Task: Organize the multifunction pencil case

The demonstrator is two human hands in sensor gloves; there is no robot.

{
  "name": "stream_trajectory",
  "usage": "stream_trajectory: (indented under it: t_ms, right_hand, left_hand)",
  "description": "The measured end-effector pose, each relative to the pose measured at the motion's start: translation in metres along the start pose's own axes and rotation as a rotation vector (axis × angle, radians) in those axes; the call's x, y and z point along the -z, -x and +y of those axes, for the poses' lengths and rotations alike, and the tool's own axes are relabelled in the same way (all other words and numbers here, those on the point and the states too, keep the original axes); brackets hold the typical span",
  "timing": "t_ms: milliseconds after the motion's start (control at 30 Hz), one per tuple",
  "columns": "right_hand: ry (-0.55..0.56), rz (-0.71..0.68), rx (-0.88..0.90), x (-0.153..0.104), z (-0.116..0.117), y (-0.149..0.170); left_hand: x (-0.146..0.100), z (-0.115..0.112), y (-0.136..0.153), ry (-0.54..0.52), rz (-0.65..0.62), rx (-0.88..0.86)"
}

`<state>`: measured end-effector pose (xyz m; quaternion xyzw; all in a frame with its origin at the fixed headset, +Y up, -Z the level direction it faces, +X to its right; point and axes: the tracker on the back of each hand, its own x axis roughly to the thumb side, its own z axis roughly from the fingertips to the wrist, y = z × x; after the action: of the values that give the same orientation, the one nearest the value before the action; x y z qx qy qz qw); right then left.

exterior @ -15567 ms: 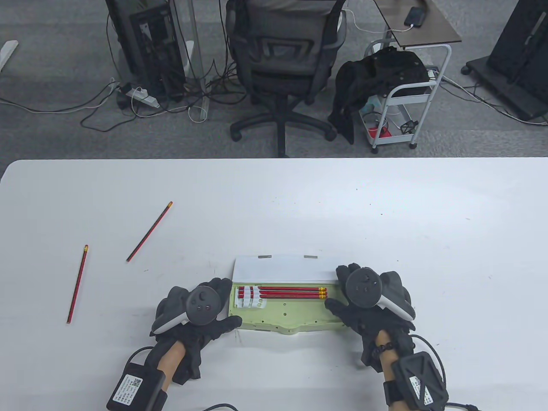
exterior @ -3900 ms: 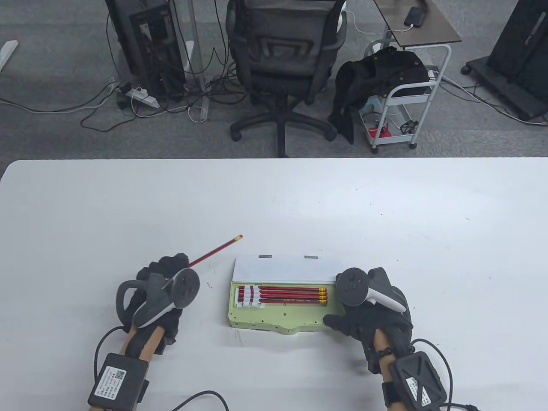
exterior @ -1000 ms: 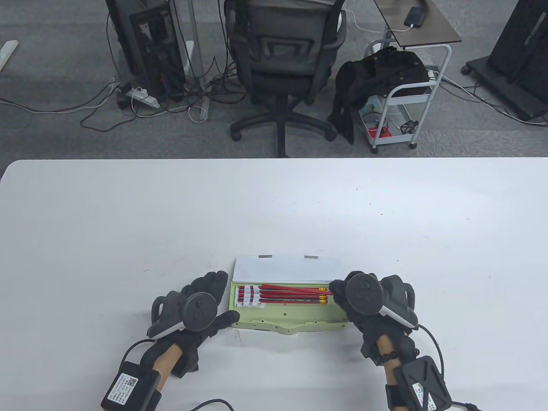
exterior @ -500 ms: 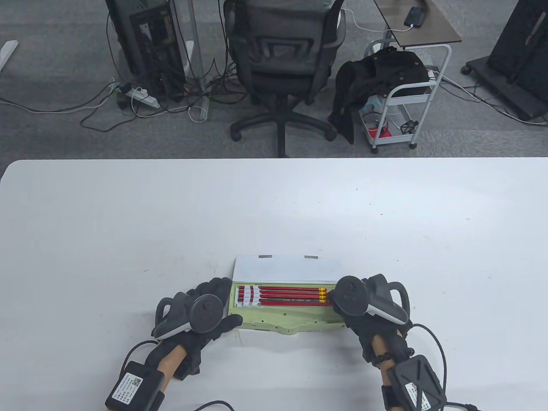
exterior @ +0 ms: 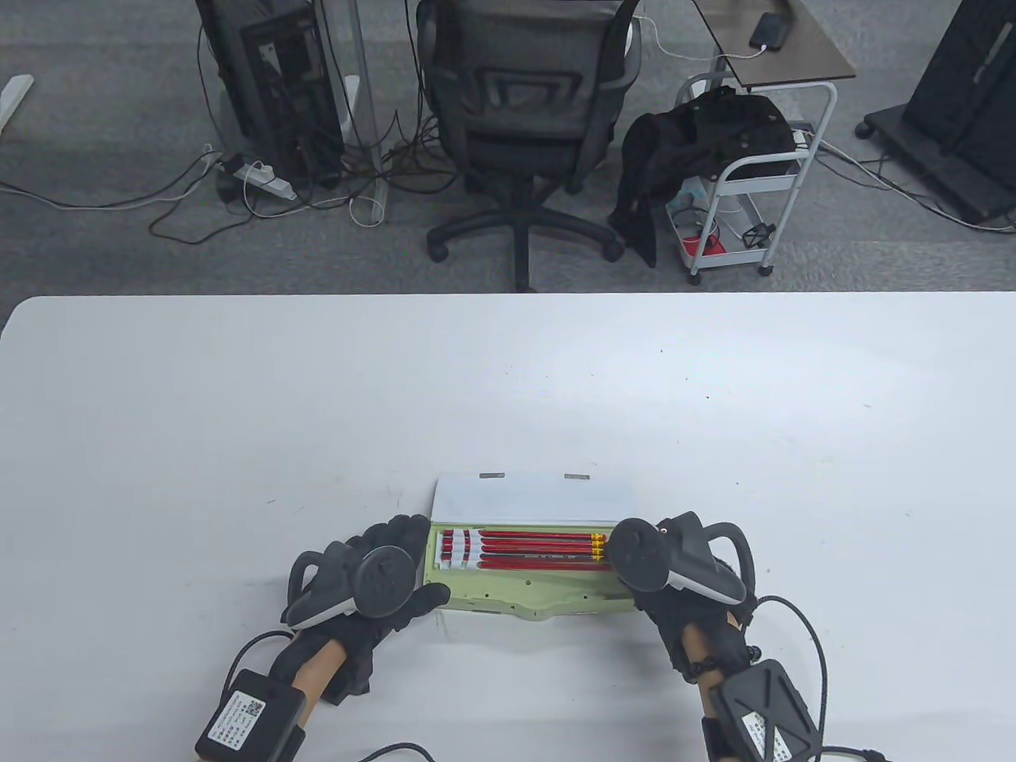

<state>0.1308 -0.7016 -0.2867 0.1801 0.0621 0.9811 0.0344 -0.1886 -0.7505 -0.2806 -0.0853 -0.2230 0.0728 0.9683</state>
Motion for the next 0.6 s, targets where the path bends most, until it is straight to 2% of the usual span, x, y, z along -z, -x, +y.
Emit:
stream_trajectory:
  t_ms: [233, 467, 600]
  right_hand:
    - [0.11, -0.023, -0.043, 0.0, -0.002, -0.011]
    - [0.118, -0.021, -0.118, 0.003, 0.004, -0.02]
    - [0.104, -0.017, -0.081, 0.002, 0.001, -0.017]
  left_hand:
    - [0.0, 0.0, 0.0, 0.006, 0.0, 0.001]
    - [0.0, 0.0, -0.001, 0.013, 0.002, 0.001]
    - [0.001, 0.0, -0.001, 0.016, 0.002, 0.003]
